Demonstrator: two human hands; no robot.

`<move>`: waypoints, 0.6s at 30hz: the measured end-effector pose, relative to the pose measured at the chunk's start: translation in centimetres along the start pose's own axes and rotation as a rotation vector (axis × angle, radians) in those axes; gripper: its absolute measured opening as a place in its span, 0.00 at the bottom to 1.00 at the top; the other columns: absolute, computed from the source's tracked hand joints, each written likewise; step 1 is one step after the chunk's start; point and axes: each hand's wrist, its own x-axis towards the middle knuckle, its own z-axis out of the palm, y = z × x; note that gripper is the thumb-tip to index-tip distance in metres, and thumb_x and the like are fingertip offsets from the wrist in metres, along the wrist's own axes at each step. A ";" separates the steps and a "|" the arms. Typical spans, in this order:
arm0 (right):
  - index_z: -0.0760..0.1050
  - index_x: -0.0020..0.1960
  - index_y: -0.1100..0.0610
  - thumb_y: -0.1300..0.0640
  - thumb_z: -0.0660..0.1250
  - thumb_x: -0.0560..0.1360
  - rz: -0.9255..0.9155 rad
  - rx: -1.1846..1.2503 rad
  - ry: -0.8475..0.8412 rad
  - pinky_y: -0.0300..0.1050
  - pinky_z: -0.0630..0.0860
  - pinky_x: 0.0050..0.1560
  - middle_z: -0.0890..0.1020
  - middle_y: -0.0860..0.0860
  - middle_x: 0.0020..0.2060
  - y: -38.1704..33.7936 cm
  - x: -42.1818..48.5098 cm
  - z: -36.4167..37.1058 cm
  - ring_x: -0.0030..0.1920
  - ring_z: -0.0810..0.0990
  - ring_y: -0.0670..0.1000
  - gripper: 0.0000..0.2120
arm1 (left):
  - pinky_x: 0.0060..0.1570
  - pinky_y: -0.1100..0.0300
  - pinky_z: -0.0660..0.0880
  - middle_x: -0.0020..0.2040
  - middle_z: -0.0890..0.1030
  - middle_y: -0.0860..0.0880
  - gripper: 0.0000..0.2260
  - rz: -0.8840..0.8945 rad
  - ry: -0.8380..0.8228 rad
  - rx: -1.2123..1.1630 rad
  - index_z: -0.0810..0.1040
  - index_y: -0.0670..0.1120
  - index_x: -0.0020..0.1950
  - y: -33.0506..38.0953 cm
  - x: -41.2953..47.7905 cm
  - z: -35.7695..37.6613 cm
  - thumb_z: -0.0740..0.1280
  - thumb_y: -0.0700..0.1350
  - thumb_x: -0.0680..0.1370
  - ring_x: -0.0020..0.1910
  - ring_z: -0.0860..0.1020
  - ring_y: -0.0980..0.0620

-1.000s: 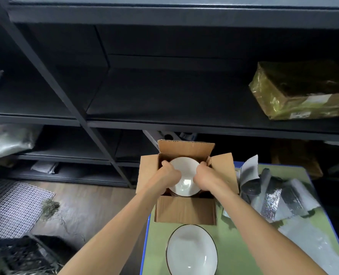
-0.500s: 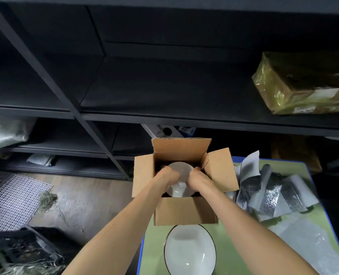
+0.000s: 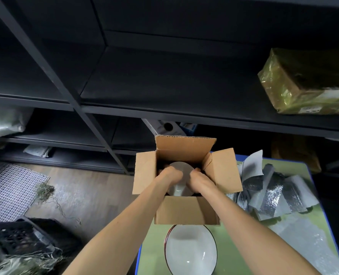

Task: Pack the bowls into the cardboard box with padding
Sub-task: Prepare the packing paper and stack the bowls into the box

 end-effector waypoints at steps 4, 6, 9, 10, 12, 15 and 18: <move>0.61 0.71 0.66 0.60 0.60 0.81 -0.017 0.031 0.054 0.49 0.70 0.54 0.74 0.64 0.63 0.0 0.0 0.5 0.63 0.75 0.63 0.21 | 0.71 0.48 0.66 0.74 0.67 0.38 0.22 0.128 0.072 0.245 0.64 0.36 0.75 0.3 -0.8 -0.2 0.57 0.44 0.83 0.73 0.67 0.39; 0.61 0.71 0.65 0.61 0.60 0.81 -0.014 0.041 0.057 0.51 0.71 0.57 0.74 0.64 0.64 -0.3 -0.3 0.2 0.63 0.75 0.62 0.20 | 0.74 0.47 0.61 0.76 0.61 0.37 0.22 0.111 0.125 0.190 0.60 0.38 0.76 0.5 -1.9 -0.2 0.54 0.44 0.83 0.75 0.61 0.38; 0.57 0.75 0.65 0.59 0.62 0.80 0.014 -0.022 0.015 0.51 0.68 0.66 0.67 0.64 0.71 -0.4 -0.6 -0.4 0.71 0.69 0.62 0.27 | 0.65 0.48 0.68 0.67 0.70 0.37 0.15 0.145 0.230 -0.062 0.69 0.35 0.68 0.2 -4.2 -1.4 0.55 0.39 0.83 0.66 0.70 0.37; 0.55 0.76 0.64 0.58 0.62 0.80 0.009 -0.035 0.005 0.50 0.67 0.68 0.64 0.63 0.72 -0.5 -0.7 -0.5 0.73 0.67 0.61 0.28 | 0.62 0.51 0.70 0.64 0.72 0.38 0.14 0.201 0.284 -0.081 0.70 0.36 0.66 -0.3 -5.3 -2.1 0.55 0.40 0.83 0.63 0.72 0.39; 0.55 0.77 0.62 0.57 0.61 0.81 -0.021 -0.079 0.004 0.50 0.64 0.71 0.62 0.61 0.74 -0.5 -0.8 -0.5 0.74 0.65 0.60 0.28 | 0.61 0.56 0.70 0.62 0.77 0.42 0.14 0.341 0.508 -0.043 0.75 0.39 0.66 -1.8 -6.7 -2.8 0.58 0.40 0.83 0.61 0.74 0.44; 0.60 0.75 0.61 0.58 0.61 0.80 -0.090 -0.148 0.058 0.50 0.65 0.69 0.64 0.60 0.71 -0.2 -1.2 0.0 0.71 0.66 0.62 0.25 | 0.62 0.56 0.71 0.62 0.78 0.45 0.15 0.444 0.756 -0.038 0.77 0.43 0.68 -4.4 -8.3 -2.7 0.62 0.41 0.82 0.62 0.73 0.46; 0.66 0.72 0.61 0.62 0.61 0.79 -0.168 -0.219 0.133 0.51 0.69 0.63 0.68 0.59 0.67 -0.1 -1.0 0.0 0.65 0.71 0.62 0.21 | 0.56 0.55 0.74 0.61 0.75 0.46 0.16 0.352 0.707 -0.104 0.74 0.45 0.70 -6.2 -7.9 -2.0 0.62 0.41 0.82 0.58 0.72 0.47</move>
